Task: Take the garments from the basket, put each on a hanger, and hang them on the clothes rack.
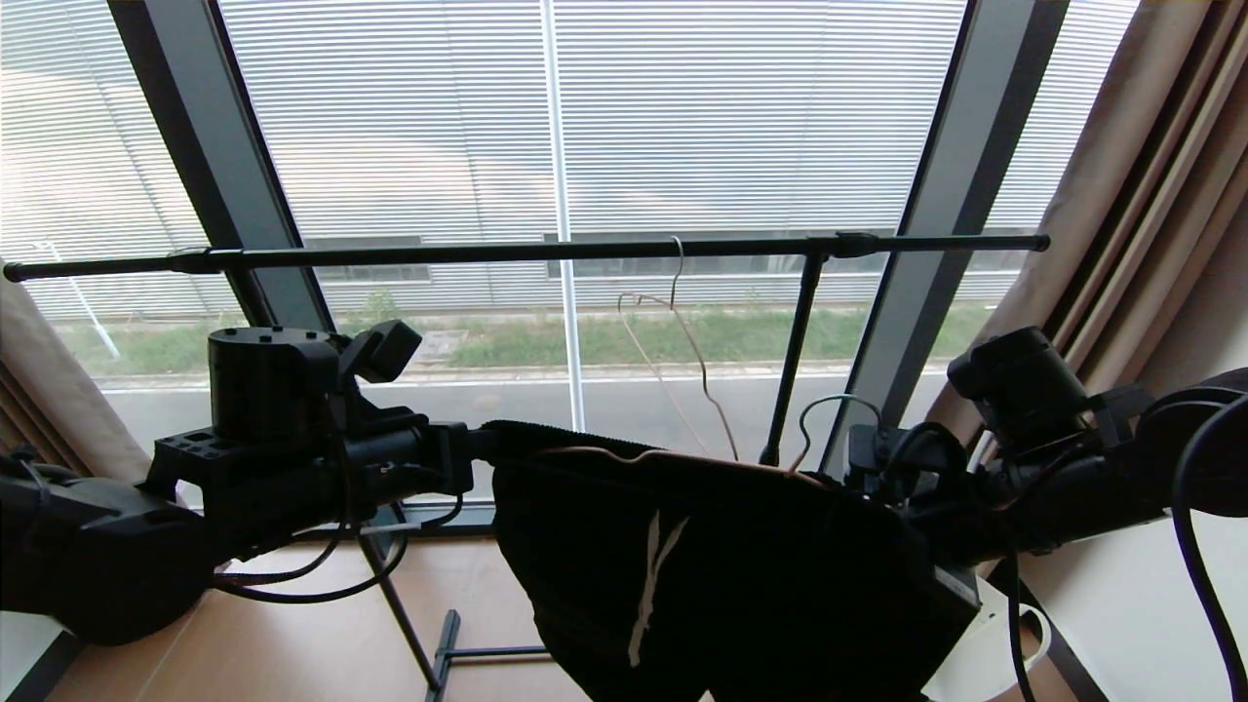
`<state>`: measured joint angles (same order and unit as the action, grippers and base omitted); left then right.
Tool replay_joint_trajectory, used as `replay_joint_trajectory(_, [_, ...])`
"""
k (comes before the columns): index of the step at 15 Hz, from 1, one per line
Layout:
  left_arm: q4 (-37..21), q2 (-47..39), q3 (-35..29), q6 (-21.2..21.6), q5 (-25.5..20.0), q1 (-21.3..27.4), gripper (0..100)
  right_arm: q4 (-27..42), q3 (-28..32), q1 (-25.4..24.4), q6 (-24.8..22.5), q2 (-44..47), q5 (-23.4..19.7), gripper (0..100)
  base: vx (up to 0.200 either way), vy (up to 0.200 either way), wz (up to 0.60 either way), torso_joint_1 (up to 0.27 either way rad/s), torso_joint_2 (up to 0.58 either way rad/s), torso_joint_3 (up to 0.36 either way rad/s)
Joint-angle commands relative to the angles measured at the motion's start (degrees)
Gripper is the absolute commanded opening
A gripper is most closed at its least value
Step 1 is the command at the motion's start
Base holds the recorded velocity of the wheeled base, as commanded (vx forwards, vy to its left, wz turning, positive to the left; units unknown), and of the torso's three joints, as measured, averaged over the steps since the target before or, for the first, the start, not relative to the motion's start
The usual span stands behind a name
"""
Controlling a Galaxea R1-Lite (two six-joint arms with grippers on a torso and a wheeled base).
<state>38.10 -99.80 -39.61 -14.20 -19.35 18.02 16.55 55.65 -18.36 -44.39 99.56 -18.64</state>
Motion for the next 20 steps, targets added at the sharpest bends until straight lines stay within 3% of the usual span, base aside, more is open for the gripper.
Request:
replay_joint_trajectory(1, [0.0, -0.8, -0.2, 0.0, 0.4, -0.3, 0, 0.2, -0.5, 0.1, 0.0, -0.9, 0.0, 0, 0.0, 0.0, 0.0, 0.0, 0.0, 0.0])
replay_joint_trajectory(4, [0.0, -0.4, -1.4, 0.0, 0.4, 1.3, 0, 0.1, -0.1, -0.2, 0.0, -0.3, 1.1, 0, 0.0, 0.0, 0.0, 0.0, 0.0, 0.0])
replay_joint_trajectory(6, [-1.0, 0.3, -4.0, 0.1, 0.7, 4.3, 0, -1.6, -0.1, -2.4, 0.1, 1.1, 4.5, 0, 0.0, 0.0, 0.0, 0.0, 0.0, 0.0])
replay_joint_trajectory(9, [-10.4, 1.1, -11.2, 1.5, 1.3, 6.2, 0, -3.2, -0.4, -3.3, 0.4, 2.7, 8.8, 0, 0.0, 0.0, 0.0, 0.0, 0.0, 0.0])
replay_joint_trajectory(15, [-19.9, -1.0, -19.0, 5.1, 7.1, 12.7, 0, -4.1, -0.1, -3.6, 3.5, 3.5, 8.9, 0, 0.0, 0.0, 0.0, 0.0, 0.0, 0.0])
replay_joint_trajectory(18, [-20.9, -3.4, -20.2, 7.3, 10.6, 15.8, 0, -5.4, -0.7, -3.7, 8.7, 3.0, 7.7, 0, 0.0, 0.0, 0.0, 0.0, 0.0, 0.0])
replay_joint_trajectory(20, [-21.0, -4.2, -20.4, 7.4, 11.9, 17.0, 0, -6.1, -1.3, -3.7, 13.4, 2.6, 4.4, 0, 0.0, 0.0, 0.0, 0.0, 0.0, 0.0])
